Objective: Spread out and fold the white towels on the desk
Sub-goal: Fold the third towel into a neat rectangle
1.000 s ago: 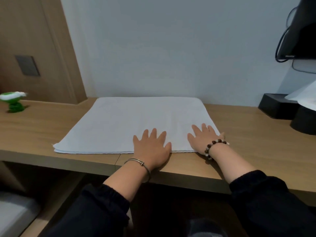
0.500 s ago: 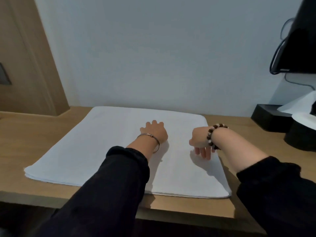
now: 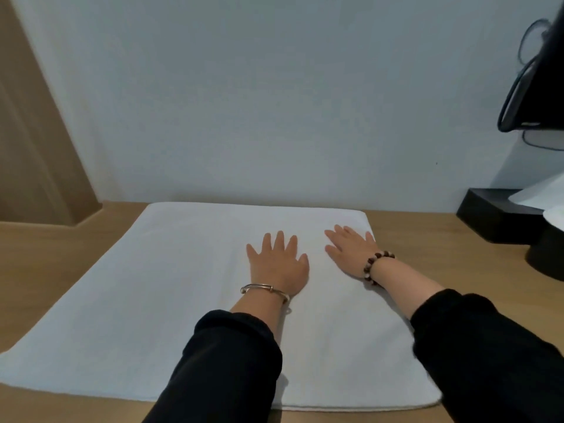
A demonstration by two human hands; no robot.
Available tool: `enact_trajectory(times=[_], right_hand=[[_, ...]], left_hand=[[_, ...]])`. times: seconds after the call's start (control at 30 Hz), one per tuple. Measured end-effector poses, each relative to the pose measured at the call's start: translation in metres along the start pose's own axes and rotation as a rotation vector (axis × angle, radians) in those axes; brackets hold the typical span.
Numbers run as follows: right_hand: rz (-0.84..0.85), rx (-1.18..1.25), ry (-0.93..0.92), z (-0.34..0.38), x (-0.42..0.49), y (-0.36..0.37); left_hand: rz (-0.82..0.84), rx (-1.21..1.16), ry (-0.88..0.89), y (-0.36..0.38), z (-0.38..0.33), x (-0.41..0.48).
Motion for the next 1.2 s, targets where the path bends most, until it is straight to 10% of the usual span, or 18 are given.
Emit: enact_trajectory(times=[0.13,0.23,0.47,0.8,1.2], right_hand=[[-0.470,0.484,0.094,-0.045,0.003,-0.025],[-0.349,0.746,0.302,-0.075,0.011,-0.024],[-0.270,-0.070,-0.007,-0.005,0.036,-0.017],[0.088,-0.161,0.218,-0.034,0.046,-0.023],[-0.037,-0.024,0.058,0.024,-0.016,-0.003]], left_hand=[[-0.006,0.005,0.008,0.001,-0.002,0.001],[0.013,0.029,0.066,0.002,-0.005,0.005],[-0.013,0.029,0.067,0.006,-0.003,0.008],[-0.008,0.011,0.063,0.004,-0.003,0.006],[-0.018,-0.012,0.094,0.000,0.000,0.008]])
Point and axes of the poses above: each hand's wrist, its own x-axis towards the middle knuckle, its own y-axis out of the palm, z = x × y, the point moved 4 cm from there along x, towards the middle knuckle, and after that the axes turned 4 degrees about -x, right-handed, at the moved point
